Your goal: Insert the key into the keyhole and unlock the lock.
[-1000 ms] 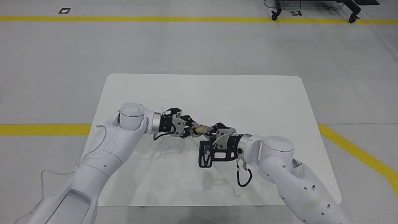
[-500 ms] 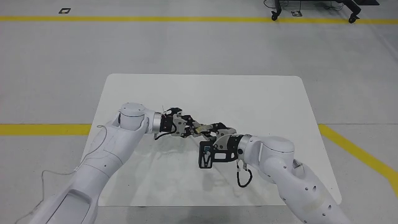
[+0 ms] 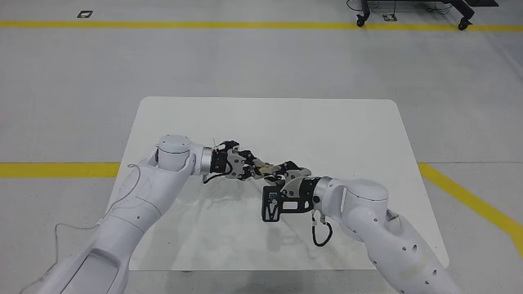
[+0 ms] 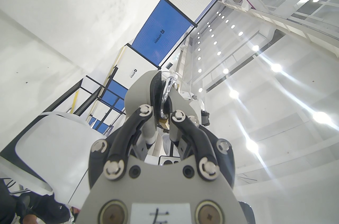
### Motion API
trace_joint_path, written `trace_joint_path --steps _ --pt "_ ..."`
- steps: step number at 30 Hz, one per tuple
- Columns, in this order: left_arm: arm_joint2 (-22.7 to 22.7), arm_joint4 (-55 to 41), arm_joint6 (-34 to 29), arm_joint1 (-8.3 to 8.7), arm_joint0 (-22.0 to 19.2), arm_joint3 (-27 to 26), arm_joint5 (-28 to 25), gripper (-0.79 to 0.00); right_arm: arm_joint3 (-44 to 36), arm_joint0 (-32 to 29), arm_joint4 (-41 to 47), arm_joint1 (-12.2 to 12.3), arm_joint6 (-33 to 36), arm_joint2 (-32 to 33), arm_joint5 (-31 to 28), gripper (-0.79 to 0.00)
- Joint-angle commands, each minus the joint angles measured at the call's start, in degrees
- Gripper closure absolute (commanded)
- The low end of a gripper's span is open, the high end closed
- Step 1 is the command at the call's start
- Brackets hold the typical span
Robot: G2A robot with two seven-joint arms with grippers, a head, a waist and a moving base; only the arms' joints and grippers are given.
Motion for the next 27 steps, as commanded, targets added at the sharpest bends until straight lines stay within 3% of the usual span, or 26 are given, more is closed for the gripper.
trace_joint_path --steps 1,27 --pt "0.01 0.01 -0.01 0.01 0.00 0.00 -0.01 0.000 -0.02 0.03 -0.01 0.03 0.00 -0.01 -0.05 -0.215" --pt "-0.16 -0.22 0.51 0.12 0.06 -0.11 -0.20 0.000 1.43 1.11 1.68 0.22 -0.56 -0.40 0.05 -0.256"
